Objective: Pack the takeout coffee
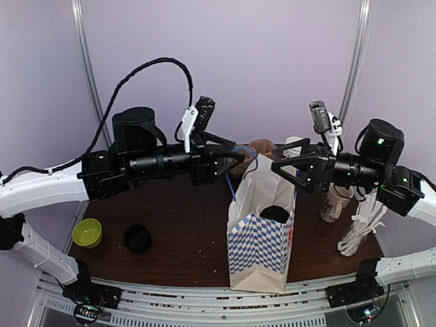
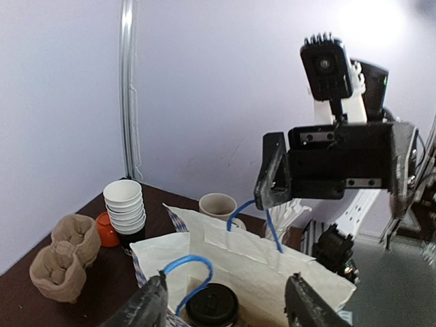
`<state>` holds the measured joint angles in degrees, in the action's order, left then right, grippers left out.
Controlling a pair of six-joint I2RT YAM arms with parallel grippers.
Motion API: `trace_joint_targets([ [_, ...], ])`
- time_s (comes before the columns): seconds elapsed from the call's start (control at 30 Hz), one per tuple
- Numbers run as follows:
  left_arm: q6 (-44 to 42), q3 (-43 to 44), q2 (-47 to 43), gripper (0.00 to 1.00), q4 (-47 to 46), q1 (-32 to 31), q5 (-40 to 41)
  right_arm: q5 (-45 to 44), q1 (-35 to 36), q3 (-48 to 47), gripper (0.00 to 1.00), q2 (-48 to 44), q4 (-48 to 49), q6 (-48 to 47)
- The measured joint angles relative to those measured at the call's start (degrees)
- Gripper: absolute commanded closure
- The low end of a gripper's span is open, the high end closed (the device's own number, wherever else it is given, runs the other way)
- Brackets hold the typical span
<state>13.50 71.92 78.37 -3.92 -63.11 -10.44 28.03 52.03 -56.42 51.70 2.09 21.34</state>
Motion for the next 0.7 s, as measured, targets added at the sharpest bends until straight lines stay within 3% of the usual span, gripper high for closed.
trace_joint_targets([
  [0.1, 0.9, -2.1, -4.9, 0.22, 0.3, 0.0, 3.4, -3.6, 0.6, -1.8, 0.07, 2.2, 3.0, 2.0],
  [0.27, 1.6, -3.8, -9.0, 0.16, 0.3, 0.0, 6.9, -10.1, 2.7, -6.0, 0.07, 6.3, 5.3, 3.0],
  [0.7, 5.4, -5.9, -5.5, 0.12, 2.1, 0.0, 9.6, -24.9, 7.4, -12.8, 0.06, 11.6, 6.7, -0.3],
])
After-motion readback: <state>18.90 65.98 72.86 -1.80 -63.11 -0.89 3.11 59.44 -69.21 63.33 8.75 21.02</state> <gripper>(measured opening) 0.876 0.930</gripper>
